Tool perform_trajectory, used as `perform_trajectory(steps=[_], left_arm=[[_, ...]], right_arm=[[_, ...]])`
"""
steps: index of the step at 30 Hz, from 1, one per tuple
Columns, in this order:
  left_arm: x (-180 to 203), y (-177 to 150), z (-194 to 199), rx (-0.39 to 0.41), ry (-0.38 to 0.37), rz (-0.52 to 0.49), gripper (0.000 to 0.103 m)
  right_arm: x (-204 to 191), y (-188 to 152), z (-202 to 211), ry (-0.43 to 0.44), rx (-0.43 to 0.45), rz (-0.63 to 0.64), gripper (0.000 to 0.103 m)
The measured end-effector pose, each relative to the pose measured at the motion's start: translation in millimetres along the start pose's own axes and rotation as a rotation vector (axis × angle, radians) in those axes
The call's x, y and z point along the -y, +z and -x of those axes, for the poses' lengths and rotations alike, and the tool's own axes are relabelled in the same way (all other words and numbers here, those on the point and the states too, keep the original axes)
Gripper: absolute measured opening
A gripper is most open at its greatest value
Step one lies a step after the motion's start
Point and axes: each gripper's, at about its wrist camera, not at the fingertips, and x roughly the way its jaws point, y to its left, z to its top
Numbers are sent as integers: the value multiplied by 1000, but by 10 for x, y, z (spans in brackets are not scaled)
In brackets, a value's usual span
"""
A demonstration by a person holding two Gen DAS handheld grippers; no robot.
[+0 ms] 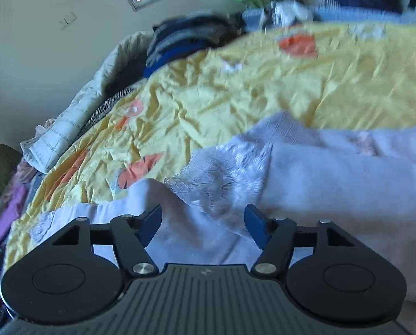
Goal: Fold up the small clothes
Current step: 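Grasp the cuff of the other sleeve with the left tool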
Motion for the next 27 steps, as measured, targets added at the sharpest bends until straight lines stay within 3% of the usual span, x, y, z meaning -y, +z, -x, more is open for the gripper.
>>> perform_trajectory(steps=[4,7,13,18,21,27], left_arm=[[-83,13,-50,-8,14,15,103],[-161,13,-85,-11,31,29,103],[-513,30,-155,-3,45,111,103],[-1260,19,-333,-41,-5,385,103],[-1748,-72,-400,-11,-79,599,103],[-2376,-252,-555,166,-254,910,103]], right_arm=[[-79,-179,495,-23,117,85,77],[-45,-338,757,-69,151,137,78],[189,-676,1205,-132,224,97,79],[406,-890,1446,-149,263,0,79],[466,-964,1519,-163,275,-26,80],[507,-997,1544,-177,272,-53,85]])
